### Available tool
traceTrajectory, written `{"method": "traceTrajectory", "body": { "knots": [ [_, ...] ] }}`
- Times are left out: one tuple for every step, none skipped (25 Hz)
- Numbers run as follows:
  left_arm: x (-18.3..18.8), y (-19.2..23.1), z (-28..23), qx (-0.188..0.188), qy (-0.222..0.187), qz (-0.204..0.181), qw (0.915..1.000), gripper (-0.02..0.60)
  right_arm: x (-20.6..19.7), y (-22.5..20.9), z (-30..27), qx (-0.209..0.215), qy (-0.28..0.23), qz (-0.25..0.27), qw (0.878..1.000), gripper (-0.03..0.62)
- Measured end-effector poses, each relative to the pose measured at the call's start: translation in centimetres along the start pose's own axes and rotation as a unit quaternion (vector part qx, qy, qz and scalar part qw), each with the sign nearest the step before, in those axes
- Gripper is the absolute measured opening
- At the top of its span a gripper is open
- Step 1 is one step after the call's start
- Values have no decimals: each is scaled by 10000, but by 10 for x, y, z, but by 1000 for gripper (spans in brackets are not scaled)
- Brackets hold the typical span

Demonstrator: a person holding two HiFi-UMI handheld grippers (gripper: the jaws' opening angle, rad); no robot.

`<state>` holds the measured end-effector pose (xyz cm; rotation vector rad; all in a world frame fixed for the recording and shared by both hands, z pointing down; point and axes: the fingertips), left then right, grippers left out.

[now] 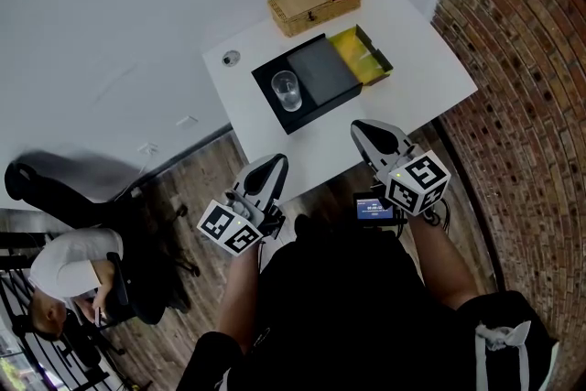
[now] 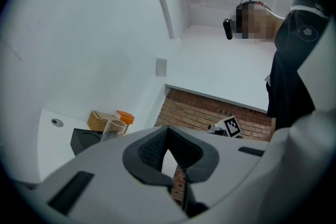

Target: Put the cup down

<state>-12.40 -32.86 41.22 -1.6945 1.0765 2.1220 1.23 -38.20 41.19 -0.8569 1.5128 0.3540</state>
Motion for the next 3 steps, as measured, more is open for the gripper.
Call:
{"method": "traceTrajectory", "body": {
  "knots": [
    [0, -1, 0, -4, 3, 1, 10000, 8, 0, 0, 0, -5, -3, -1, 10000, 17],
    [0, -1, 1, -9, 6, 1, 10000, 8, 0, 0, 1, -8, -5, -2, 10000, 15],
    [0, -2, 1, -13, 9, 1, 10000, 8, 0, 0, 1, -11, -8, -3, 10000, 15]
  ]
}}
Point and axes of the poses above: the fingertips, and each gripper's own axes: z backward along the fingers, y to its left, x out of its top, and after that the axes turned 1 degree about y, right-handed
